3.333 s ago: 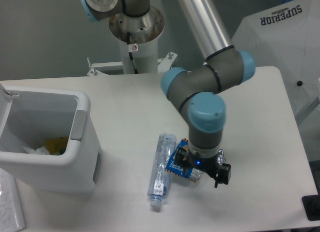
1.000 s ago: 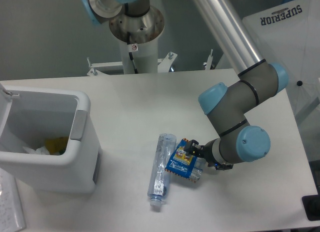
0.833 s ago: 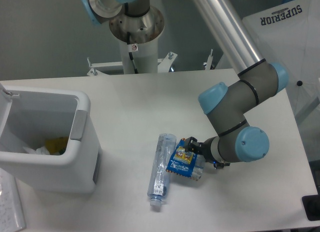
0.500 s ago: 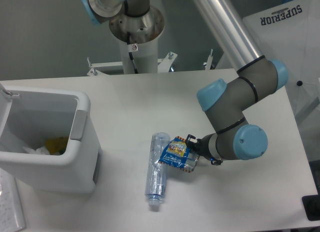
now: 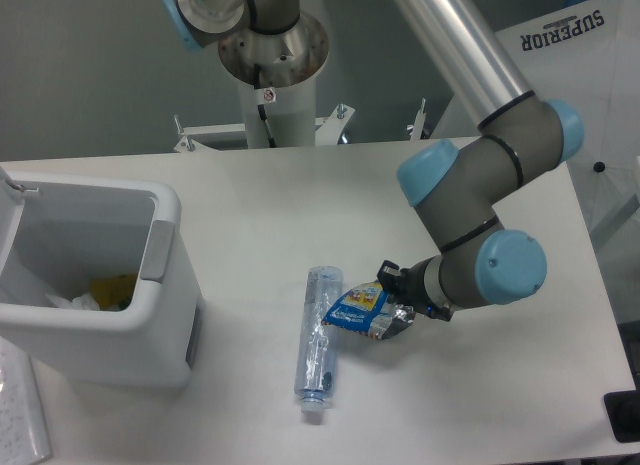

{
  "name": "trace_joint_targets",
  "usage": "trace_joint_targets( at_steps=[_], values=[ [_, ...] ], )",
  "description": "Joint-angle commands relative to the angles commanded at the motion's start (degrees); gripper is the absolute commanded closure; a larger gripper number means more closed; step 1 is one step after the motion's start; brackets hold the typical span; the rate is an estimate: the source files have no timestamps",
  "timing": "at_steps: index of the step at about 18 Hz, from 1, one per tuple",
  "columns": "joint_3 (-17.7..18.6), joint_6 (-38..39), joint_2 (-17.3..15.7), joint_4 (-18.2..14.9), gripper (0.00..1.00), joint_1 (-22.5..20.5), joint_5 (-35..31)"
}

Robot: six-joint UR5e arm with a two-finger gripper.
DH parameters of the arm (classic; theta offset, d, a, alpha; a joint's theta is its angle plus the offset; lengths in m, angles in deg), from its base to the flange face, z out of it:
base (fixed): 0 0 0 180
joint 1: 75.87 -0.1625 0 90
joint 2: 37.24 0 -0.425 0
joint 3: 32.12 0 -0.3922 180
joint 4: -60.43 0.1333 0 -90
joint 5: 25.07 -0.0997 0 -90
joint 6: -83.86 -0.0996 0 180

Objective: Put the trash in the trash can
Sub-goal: 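Lift the blue snack wrapper off the table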

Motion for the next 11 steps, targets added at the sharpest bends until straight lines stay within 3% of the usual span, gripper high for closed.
trace_joint_targets(
  at_steps=[6,11],
  values=[
    [-2.1,0.6,-4.6,0.1,1.00,-0.1,10.3],
    [-2.2,1.5,-11.0,0.1,1.00,0.1,22.4]
  ],
)
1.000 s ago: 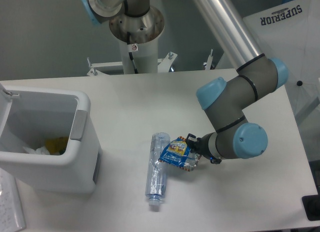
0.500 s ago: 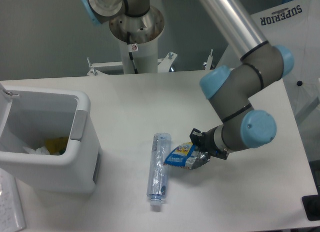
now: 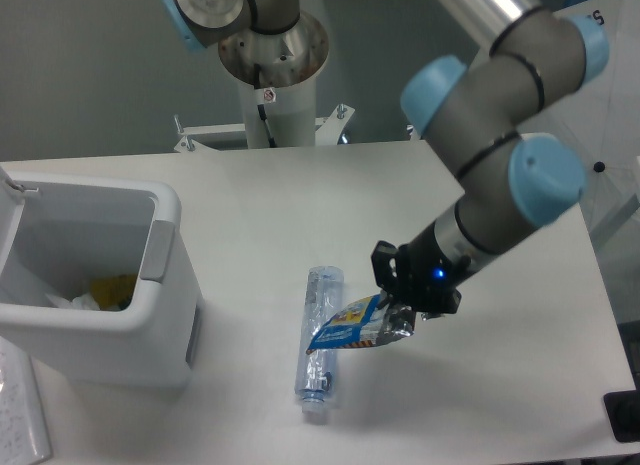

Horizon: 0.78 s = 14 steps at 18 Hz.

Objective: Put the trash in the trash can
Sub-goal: 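Lift the blue snack wrapper off the table, then carry the wrapper over the white trash bin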

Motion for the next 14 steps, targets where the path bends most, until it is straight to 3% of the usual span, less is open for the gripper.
trace_joint_targets(
  at_steps=[5,8,11,14],
  values=[
    [0.1,3.3,-4.2,2.3,1.00,0.5,14.0],
    [0.1,8.5,-7.9,5.2,1.00,2.5,18.3],
    [0.7,13.4,-9.9,7.6,1.00,6.1,18.9],
    [1.6,15.7,-12.0,8.0,1.00,10.2,18.9]
  ],
)
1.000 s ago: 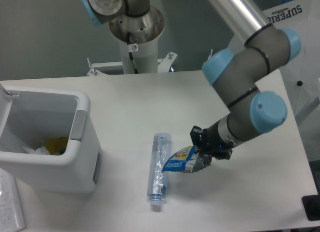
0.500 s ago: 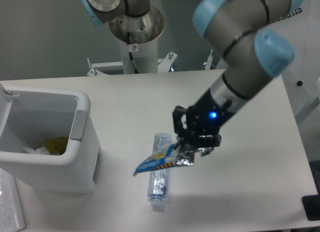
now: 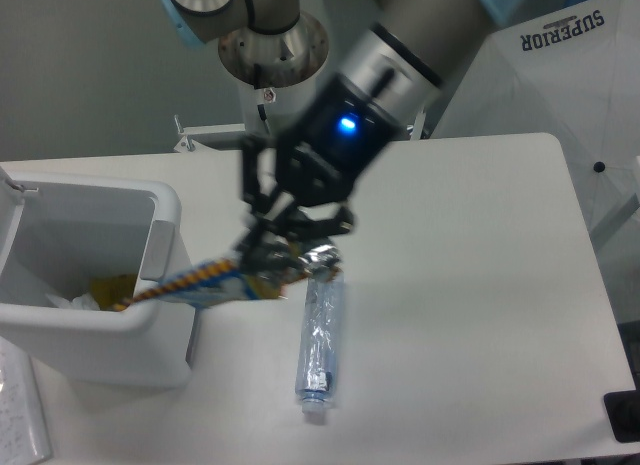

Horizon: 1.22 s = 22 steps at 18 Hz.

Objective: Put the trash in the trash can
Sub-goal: 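Carry the wrapper over the white trash bin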

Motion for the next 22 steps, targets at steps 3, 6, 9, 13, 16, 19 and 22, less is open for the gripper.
trace_joint_targets(
  at_steps=[3,6,9,13,16,19,22],
  values=[
    [2.3,3.2,-1.4,1.0,1.00,3.8,-0.2],
    [7.3,3.5,-2.3,4.4,1.00,6.3,-0.6],
    [12.7,3.9,-2.4,9.7,0.99,7.3,-0.7],
    [15.5,3.4,-2.1,10.4,0.01,7.6,-0.7],
    [17.0,3.2,-1.8,10.4,0.00,7.5,-0.4],
    [16.6,3.2,-0.7,10.3,0.00,7.0,-0.5],
    [13.8,3.2,1.3,10.9,0.00,4.3,-0.6]
  ],
)
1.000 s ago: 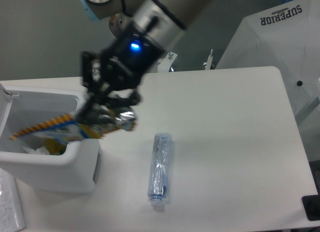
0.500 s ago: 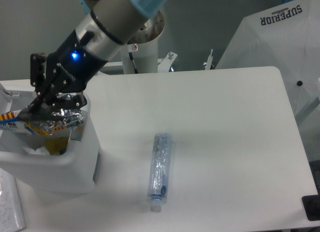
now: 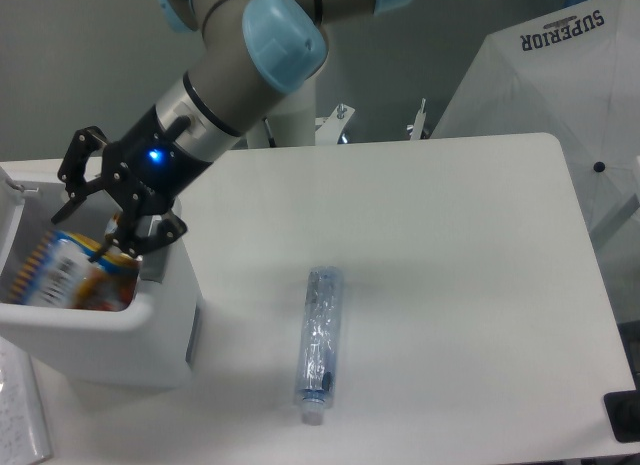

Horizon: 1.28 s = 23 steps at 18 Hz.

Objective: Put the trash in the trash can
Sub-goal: 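Carry the wrapper over the white trash bin, then move the open gripper down over the clear water bottle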

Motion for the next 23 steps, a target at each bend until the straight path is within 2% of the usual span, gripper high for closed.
trace_joint_targets(
  at_steps=[5,7,10,13,15,20,23],
  values=[
    [-6.9,0.1,4.7,1.4,0.00,-6.4,0.1],
    [-8.9,0.4,7.4,2.0,0.00,-7.7,0.0],
    [-8.5,0.5,11.4,3.2,0.00,-8.2,-1.4],
    [-8.3,0.4,15.9,3.1,0.00,-8.2,-10.3],
    [-9.8,1.1,19.3,2.8,0.00,-8.0,-16.6],
    [-12.8,4.8,23.8,2.8,0.00,-6.0,-25.6],
    [-16.3,9.0,27.8,2.6,0.00,-3.1,-34.9]
  ],
)
